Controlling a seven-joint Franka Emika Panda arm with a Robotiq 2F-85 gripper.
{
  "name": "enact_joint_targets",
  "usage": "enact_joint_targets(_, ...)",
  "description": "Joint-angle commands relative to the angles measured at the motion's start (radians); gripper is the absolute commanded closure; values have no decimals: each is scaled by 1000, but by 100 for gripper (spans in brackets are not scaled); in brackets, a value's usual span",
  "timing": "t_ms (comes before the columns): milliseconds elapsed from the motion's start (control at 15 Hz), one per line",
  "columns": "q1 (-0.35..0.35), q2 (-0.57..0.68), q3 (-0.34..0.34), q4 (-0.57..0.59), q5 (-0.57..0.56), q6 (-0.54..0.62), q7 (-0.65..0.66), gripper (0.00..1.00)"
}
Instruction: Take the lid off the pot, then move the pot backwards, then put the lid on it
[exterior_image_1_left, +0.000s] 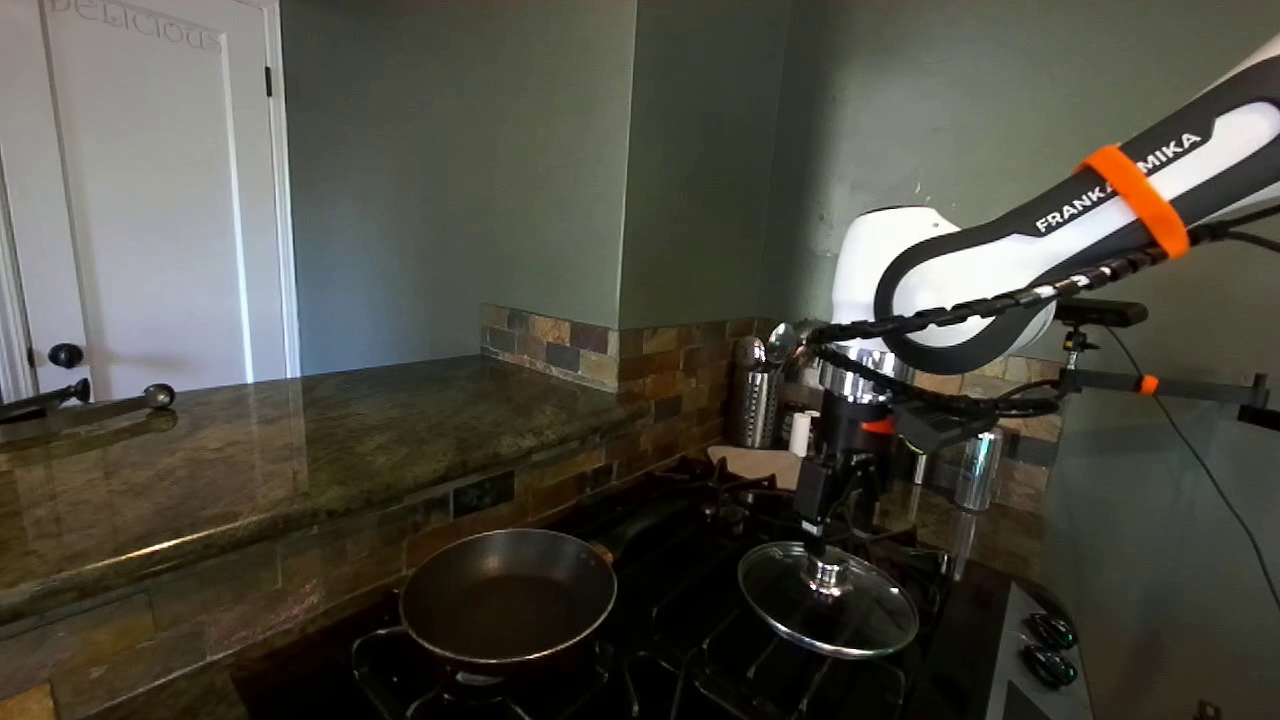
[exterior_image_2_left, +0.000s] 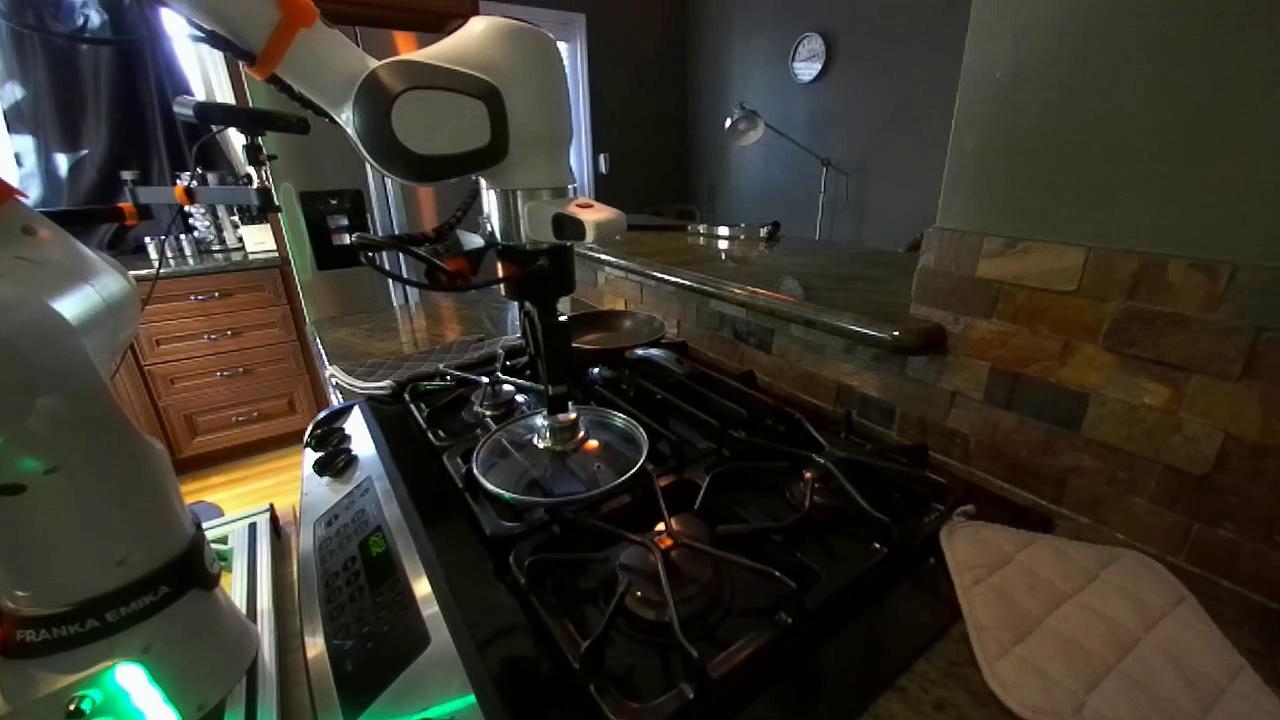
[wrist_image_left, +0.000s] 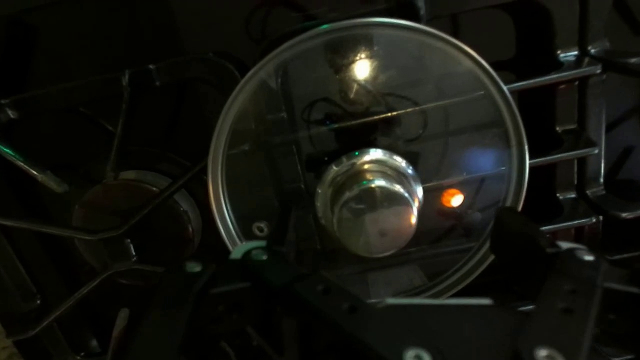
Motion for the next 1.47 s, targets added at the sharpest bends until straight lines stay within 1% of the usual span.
enact_joint_targets(0, -7, 29, 2, 6, 18, 8, 1, 0)
enact_joint_targets(267, -11, 53, 7, 7, 12, 17, 15, 0)
enact_joint_targets(667, -38, 76, -1, 5, 6, 49, 28, 0)
enact_joint_targets(800, -36, 91, 3, 9, 13, 67, 33, 0)
enact_joint_targets(1133, -27, 124, 9, 21, 18, 55, 32, 0)
enact_joint_targets(1200, -27, 129, 9, 22, 18, 56, 33, 23)
enact_joint_targets(1267, -28, 133, 10, 23, 18, 57, 35, 25)
enact_joint_targets(1400, -27, 137, 9, 27, 21, 60, 37, 42)
